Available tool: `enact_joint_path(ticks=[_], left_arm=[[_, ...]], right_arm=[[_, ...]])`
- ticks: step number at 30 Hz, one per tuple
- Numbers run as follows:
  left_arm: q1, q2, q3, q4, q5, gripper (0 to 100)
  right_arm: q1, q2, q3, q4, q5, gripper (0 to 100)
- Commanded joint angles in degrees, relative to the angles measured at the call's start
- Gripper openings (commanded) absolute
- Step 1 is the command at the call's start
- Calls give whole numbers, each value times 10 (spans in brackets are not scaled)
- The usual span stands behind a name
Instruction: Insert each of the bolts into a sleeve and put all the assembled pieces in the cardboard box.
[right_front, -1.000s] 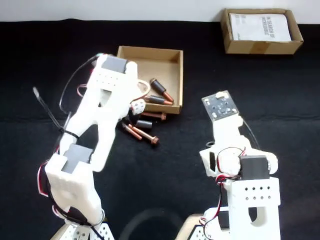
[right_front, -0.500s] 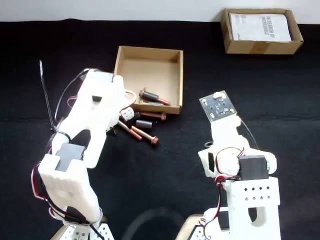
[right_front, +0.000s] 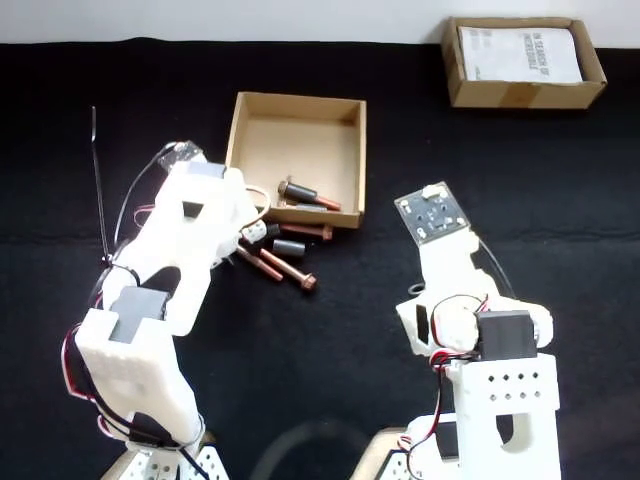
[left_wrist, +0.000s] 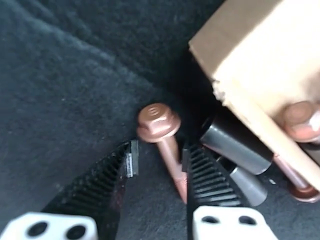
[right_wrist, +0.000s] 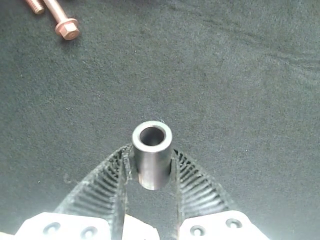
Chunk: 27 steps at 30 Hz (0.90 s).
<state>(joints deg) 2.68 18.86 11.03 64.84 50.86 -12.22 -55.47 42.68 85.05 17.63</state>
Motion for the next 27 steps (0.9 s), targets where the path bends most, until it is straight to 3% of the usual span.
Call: enact_joint_path(ticks=[1, 2, 8, 13, 19, 22, 27], left_arm=[[-4, -30, 8, -24, 4, 50], [-5, -30, 13, -29, 3, 9], [-5, -30, 22, -28, 0, 8], [-6, -37, 17, -27, -1, 8], [-6, -38, -19, -5, -2, 8], [-5, -39, -82, 57, -3, 8], [-1, -93, -236, 178, -78, 8]], right_arm=[[-5, 3, -4, -10, 4, 7], [-5, 5, -4, -13, 4, 7], [-1, 54, -4, -46, 3, 7], [-20, 64, -1, -164, -8, 7], [-107, 62, 0, -298, -144, 7], [-144, 58, -3, -327, -218, 7], [-176, 48, -2, -330, -329, 7]])
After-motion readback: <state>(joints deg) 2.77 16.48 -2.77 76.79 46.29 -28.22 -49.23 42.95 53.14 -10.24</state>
